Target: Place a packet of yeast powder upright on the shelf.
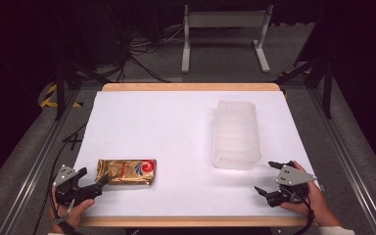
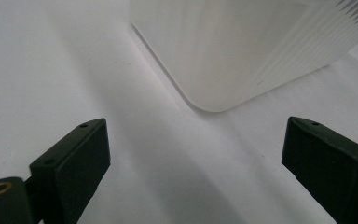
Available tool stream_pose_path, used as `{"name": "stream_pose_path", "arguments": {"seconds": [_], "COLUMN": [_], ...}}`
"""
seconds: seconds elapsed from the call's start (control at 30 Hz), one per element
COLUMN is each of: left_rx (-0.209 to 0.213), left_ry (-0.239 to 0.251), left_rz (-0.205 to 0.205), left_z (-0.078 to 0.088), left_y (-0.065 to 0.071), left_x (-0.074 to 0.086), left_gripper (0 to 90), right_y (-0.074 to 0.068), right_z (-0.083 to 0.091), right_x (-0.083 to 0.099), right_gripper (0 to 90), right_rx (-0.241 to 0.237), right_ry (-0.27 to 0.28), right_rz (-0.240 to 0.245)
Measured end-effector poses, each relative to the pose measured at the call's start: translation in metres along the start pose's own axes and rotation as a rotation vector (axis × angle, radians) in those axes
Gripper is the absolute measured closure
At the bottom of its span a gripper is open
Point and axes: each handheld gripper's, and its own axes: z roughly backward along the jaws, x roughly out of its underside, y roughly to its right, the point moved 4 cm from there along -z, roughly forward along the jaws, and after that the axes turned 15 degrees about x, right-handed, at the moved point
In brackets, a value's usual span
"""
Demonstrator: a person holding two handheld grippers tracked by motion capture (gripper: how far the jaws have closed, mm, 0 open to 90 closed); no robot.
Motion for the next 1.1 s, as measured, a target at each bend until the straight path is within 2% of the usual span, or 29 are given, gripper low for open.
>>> {"name": "stream_pose_path", "arguments": {"seconds": [0.17,0.27,0.53,0.9,1.03,1.07,1.1], "left_rx": [0.01,0.052,0.038,0.043,0.059,0.077,0.086], "left_ry": [-0.01,-0.001,-0.028,-0.063,-0.064,-0.068,-0.067], "left_rz": [0.003,0.024,0.045,0.083,0.096,0.095,0.098], "left_z": [-0.003,-0.005,-0.009,-0.015,-0.018,-0.019,-0.019], "left_y": [-0.001,0.0,-0.003,-0.005,-0.004,-0.004,-0.002], "left_x": [0.001,0.0,0.001,-0.003,-0.005,-0.006,-0.006], "left_gripper": [11.5,13.4,14.1,16.3,23.9,23.9,29.0], "right_y": [-0.001,-0.001,-0.002,-0.002,-0.002,-0.002,-0.002], "right_z": [0.0,0.0,0.0,-0.001,-0.001,-0.001,-0.001], "right_x": [-0.001,-0.001,-0.001,-0.001,-0.001,-0.001,-0.001], "right_gripper": [8.1,8.1,8.1,8.1,8.2,8.1,8.1], "right_rx": [0.0,0.0,-0.001,-0.003,-0.005,-0.005,-0.005], "right_ry": [0.002,0.001,0.0,-0.001,-0.005,-0.006,-0.007], "right_rz": [0.004,0.004,0.004,0.008,0.007,0.007,0.008]}}
